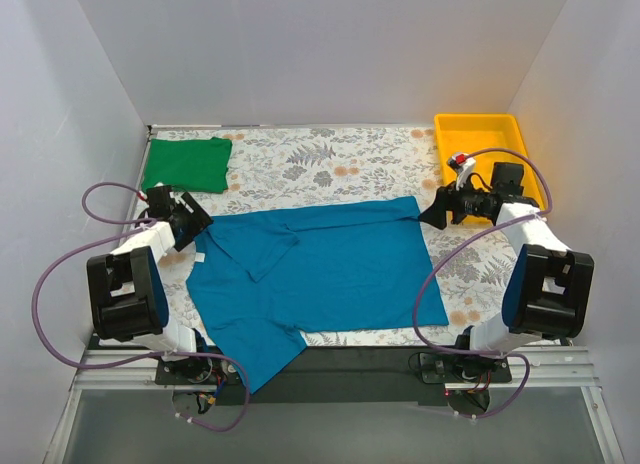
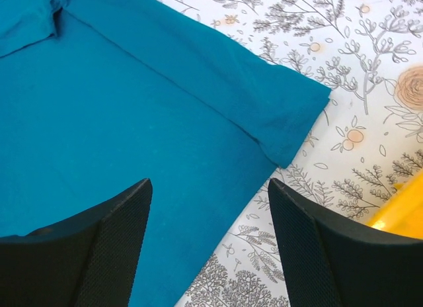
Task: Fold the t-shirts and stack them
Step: Fold the tshirt
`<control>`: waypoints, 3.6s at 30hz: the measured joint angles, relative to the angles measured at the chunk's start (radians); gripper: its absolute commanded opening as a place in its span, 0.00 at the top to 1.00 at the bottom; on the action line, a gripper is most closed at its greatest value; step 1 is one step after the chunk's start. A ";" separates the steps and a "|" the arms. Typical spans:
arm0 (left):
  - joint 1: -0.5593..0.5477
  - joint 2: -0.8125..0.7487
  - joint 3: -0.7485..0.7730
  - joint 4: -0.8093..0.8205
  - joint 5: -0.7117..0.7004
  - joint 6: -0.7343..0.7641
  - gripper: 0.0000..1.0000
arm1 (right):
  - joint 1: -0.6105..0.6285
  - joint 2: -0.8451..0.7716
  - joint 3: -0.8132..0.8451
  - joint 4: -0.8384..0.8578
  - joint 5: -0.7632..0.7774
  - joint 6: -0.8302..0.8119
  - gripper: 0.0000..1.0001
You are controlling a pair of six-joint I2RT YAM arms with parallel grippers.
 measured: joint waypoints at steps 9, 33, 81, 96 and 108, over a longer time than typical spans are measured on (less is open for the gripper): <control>0.002 0.021 0.002 0.017 0.015 0.013 0.32 | 0.074 0.242 0.240 -0.008 0.208 0.119 0.37; 0.006 0.054 0.005 0.039 0.062 0.016 0.40 | 0.217 0.513 0.448 -0.096 0.526 0.164 0.47; 0.066 0.319 0.257 0.030 0.153 -0.014 0.93 | 0.231 0.868 1.056 -0.179 0.515 0.221 0.90; 0.096 0.303 0.227 0.060 0.147 -0.041 0.82 | 0.243 0.948 1.167 -0.181 0.552 0.246 0.70; 0.106 -0.090 0.136 0.018 0.100 -0.058 0.49 | 0.257 0.844 1.103 -0.190 0.541 0.191 0.39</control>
